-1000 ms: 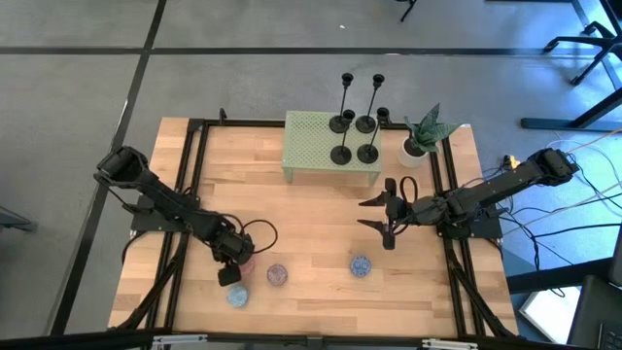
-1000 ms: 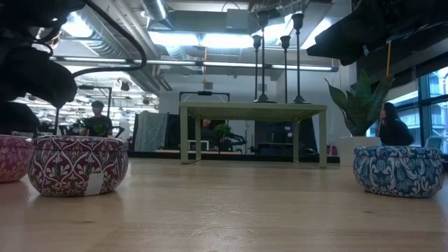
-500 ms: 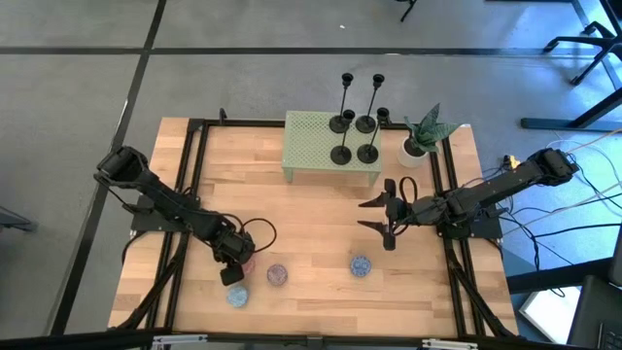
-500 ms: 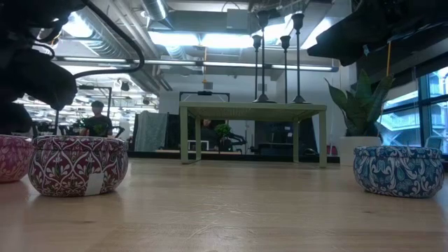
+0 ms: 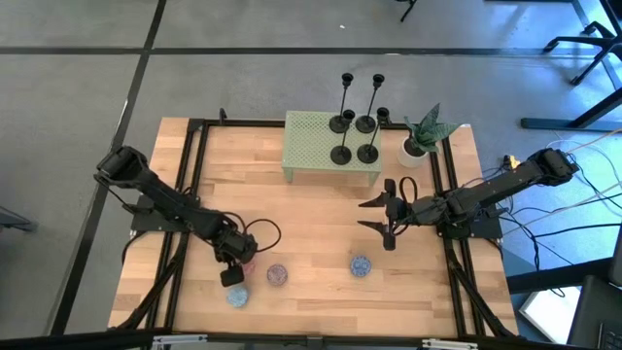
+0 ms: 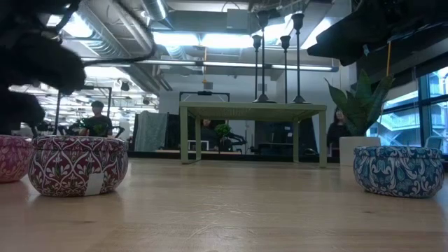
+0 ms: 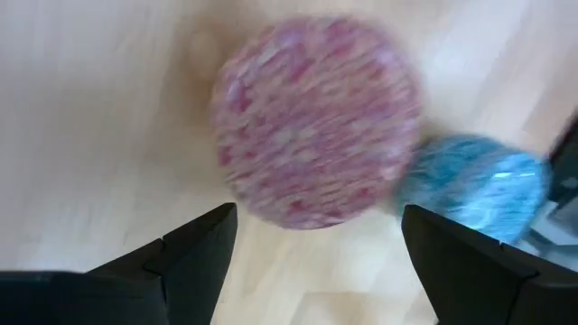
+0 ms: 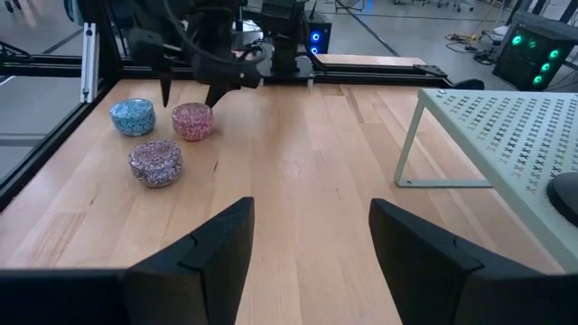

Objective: Pick & Place candle stick holders
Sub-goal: Put the orange scented candle on the shelf

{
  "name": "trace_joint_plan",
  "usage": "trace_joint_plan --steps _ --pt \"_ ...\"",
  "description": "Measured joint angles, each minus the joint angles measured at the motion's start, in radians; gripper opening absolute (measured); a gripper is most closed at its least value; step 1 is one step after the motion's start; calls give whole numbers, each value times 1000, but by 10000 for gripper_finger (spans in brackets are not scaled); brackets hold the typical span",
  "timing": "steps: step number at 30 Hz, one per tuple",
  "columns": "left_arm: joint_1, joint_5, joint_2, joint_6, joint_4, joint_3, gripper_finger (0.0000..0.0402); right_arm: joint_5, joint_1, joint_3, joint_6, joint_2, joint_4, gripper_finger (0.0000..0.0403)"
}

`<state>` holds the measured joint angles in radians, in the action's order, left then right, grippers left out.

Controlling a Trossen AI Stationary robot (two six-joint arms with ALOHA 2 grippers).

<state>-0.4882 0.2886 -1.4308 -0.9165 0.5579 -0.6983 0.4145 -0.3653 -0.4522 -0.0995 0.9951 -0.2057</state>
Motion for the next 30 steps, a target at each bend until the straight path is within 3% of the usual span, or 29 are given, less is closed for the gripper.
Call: trace_joint_plan --steps 13,18,24,30 --pt "20 -133 0 38 47 -46 312 0 0 0 2 0 0 225" --pt "30 -142 0 117 56 -70 312 0 0 0 2 0 0 225" --pt "58 -162 0 199 176 -119 312 0 0 0 3 0 0 225" --pt "81 -193 0 249 127 -124 313 0 0 0 3 0 0 225"
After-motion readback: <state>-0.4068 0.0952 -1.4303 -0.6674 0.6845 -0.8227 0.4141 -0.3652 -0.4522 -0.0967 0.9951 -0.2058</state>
